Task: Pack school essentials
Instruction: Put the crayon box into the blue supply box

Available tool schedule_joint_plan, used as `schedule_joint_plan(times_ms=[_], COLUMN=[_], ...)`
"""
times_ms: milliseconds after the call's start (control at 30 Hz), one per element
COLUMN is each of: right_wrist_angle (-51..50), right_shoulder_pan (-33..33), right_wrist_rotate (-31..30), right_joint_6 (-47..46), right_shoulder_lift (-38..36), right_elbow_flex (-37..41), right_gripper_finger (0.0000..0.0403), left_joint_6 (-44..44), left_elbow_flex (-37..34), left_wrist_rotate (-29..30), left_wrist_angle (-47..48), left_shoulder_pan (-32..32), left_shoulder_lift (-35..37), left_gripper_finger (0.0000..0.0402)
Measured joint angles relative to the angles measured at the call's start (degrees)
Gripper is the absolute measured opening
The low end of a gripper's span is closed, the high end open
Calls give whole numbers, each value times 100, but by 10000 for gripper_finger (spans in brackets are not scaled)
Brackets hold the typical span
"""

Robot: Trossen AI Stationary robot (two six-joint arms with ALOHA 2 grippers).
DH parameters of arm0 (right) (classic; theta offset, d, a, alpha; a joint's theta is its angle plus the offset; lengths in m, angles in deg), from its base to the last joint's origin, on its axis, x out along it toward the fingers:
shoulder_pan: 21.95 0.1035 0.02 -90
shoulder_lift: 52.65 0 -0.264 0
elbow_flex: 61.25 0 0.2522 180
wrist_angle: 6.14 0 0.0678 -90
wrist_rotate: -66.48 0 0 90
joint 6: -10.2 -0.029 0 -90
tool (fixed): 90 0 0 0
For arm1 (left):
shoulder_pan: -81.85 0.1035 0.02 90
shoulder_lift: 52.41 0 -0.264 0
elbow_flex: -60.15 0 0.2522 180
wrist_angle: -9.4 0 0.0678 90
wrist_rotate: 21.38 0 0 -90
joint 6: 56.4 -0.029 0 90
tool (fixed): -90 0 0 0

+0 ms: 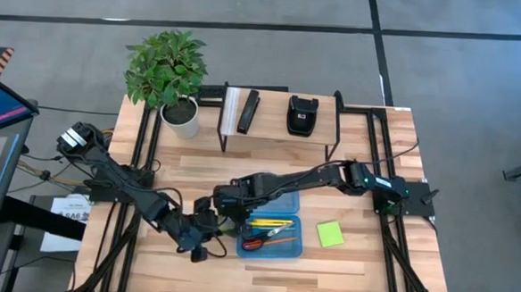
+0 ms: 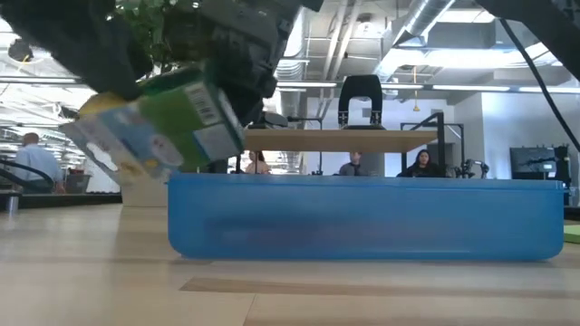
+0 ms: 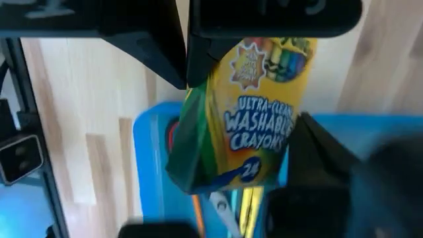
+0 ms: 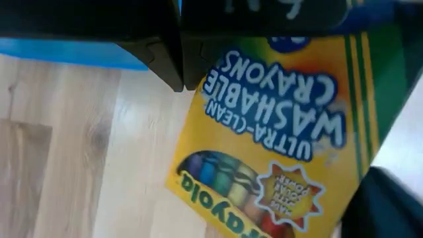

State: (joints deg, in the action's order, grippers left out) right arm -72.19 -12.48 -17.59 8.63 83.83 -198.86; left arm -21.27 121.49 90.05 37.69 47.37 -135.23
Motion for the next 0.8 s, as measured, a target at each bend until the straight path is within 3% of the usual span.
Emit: schedule_joint_plan(times_ms=[400, 633, 800], right_wrist_angle=[-1134, -1830, -1915], right_shoulder_pan=[181, 295, 378], right_wrist_rotate=[-339, -554, -898], right_joint_6=[-338, -593, -652], right_shoulder_lift=[-256, -286, -414], right_elbow_flex=[7, 73, 74], right_gripper_finger=[4, 4, 3], left_joint_6=[-815, -1189, -1327], left_elbow_flex=[102, 717, 893], left_wrist_rotate=[-407, -572, -422], left_wrist_angle=[-1149, -954, -566], left_shoulder_pan=[370, 487, 469], left_shoulder_lift=[-486, -1171, -1103], left_gripper_finger=[4, 4, 4])
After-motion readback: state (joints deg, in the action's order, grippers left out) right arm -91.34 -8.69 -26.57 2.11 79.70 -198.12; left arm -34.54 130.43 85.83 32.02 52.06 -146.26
